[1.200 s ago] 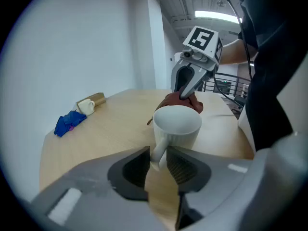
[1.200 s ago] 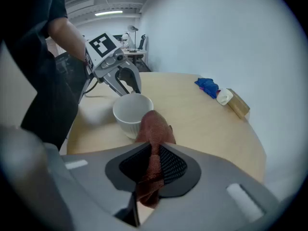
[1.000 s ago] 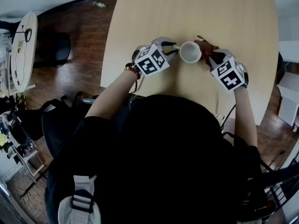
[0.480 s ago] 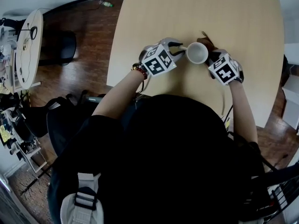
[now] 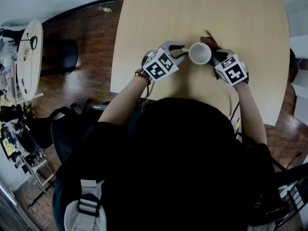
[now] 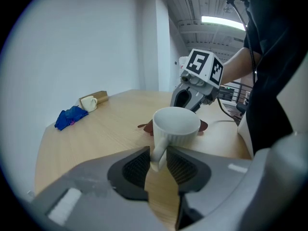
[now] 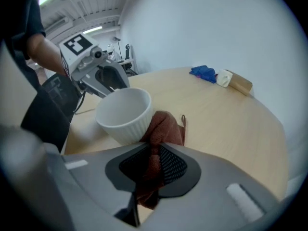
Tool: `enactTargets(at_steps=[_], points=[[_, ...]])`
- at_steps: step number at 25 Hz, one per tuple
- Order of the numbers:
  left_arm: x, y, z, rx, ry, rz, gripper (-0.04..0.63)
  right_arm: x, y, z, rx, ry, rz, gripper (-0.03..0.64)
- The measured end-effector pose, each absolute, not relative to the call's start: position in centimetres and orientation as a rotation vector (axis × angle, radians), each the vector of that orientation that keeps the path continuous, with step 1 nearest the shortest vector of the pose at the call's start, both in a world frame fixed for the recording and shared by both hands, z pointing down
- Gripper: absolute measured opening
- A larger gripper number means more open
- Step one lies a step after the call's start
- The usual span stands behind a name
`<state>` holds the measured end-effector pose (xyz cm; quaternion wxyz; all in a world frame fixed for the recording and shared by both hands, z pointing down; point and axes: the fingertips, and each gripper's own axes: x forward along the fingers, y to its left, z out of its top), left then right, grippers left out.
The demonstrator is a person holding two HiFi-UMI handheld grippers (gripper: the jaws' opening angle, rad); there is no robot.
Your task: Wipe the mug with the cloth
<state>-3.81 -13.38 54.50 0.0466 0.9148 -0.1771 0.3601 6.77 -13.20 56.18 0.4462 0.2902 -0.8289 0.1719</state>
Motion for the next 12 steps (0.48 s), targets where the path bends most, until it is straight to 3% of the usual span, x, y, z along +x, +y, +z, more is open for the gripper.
enactTargets(at_steps=[12], points=[[-4.1,-11.8,54.8,2.76,-0.542,1.068,0.101,7.0,-11.2,51.5,0.773,-2.156,0.488,0.057]])
